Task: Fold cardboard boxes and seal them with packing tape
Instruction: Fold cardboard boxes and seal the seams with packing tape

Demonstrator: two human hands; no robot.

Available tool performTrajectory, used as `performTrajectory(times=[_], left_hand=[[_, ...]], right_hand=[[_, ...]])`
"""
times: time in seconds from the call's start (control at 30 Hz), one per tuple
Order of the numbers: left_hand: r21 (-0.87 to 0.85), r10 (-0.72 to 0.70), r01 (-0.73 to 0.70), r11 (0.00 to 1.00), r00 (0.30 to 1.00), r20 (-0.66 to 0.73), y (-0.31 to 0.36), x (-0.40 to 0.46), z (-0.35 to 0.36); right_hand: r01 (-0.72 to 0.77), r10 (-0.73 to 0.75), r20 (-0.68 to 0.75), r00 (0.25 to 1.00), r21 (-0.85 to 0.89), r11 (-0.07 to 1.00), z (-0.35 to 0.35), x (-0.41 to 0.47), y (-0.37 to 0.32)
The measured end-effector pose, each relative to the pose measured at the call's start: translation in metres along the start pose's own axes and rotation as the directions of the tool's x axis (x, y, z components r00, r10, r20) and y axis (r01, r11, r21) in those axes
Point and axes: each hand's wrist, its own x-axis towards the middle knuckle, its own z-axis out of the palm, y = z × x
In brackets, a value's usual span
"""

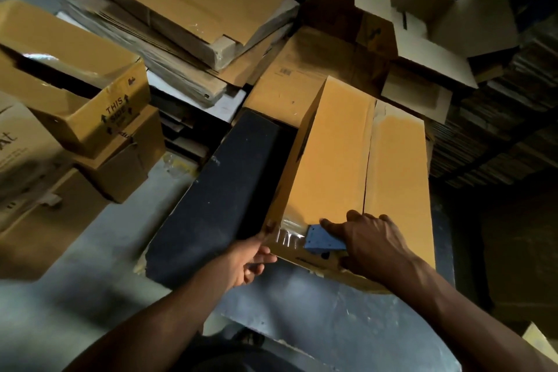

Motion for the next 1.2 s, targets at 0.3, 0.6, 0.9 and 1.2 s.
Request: performTrajectory(times=[0.3,0.6,0.9,1.2], left_hand=[[0.563,0.981,-0.815,0.137,0.189,0.035,-0.003,-0.042,0.020],[0.561,0.609,-0.242,-0.792,-0.389,0.691,-0.004,0.035,0.025],[0.546,0.562,-0.151,-0.824,-0.342,0.753,-0.004,0.018,0.027],[0.590,0.626,-0.208,-0.780,-0.271,0.731,-0.006,0.009,0.031]], right_hand=[[-0.006,0.006,0.022,1.000,0.029,1.000,-0.006,-0.006,0.000],[0.026,-0.029,-0.051,0.998,-0.047,0.999,0.005,-0.014,0.004],[-0.001,-0.001,-0.087,0.996,-0.029,1.000,0.040,-0.065,0.068],[-0.145,0.148,0.041,0.988,-0.052,0.988,0.102,-0.122,0.141]])
